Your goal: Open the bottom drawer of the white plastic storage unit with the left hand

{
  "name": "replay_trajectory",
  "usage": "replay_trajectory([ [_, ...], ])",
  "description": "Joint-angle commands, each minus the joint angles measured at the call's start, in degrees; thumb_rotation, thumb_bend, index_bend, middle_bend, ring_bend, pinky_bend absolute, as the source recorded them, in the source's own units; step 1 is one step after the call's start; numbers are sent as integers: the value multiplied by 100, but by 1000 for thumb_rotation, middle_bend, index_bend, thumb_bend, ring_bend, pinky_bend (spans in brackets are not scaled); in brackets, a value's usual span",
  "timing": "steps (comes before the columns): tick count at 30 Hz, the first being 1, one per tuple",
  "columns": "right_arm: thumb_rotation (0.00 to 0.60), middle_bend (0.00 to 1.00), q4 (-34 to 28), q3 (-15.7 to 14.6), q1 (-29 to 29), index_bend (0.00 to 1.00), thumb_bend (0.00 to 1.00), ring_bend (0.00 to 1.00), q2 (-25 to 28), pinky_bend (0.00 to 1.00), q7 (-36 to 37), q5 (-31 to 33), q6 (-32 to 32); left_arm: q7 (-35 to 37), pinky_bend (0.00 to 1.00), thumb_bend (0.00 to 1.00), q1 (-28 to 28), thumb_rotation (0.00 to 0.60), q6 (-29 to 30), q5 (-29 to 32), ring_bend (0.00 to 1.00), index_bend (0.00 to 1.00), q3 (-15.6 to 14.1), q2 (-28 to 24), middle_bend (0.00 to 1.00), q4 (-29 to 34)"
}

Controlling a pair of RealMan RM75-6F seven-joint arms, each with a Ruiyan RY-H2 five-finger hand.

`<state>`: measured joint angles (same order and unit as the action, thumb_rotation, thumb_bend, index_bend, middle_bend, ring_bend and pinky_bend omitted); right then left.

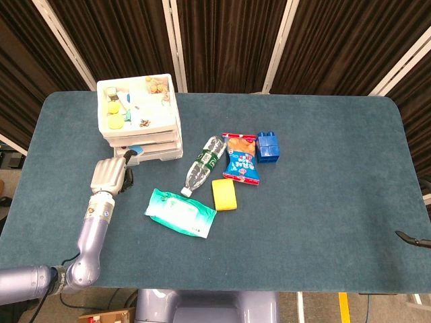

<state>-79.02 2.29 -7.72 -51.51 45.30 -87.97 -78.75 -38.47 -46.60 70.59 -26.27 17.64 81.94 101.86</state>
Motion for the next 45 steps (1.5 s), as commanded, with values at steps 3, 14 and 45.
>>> replay_trajectory([
  [3, 600, 0, 7, -5, -1, 0, 119, 0, -2, 0, 0, -6, 4, -173, 905, 754, -184, 600, -111, 436, 888, 186, 112, 82, 961, -264],
  [14, 600, 0, 3, -7, -3, 0, 119, 0, -6, 0, -18, -5, 7, -219, 905, 756, -231, 600, -284, 885, 889, 205, 40, 104, 962, -424],
  [45, 600, 0, -37, -21, 7, 0, 119, 0, -16, 0, -89, -29, -25, 510, 905, 763, 154, 600, -548, 322, 889, 322, -422, -772, 962, 958],
])
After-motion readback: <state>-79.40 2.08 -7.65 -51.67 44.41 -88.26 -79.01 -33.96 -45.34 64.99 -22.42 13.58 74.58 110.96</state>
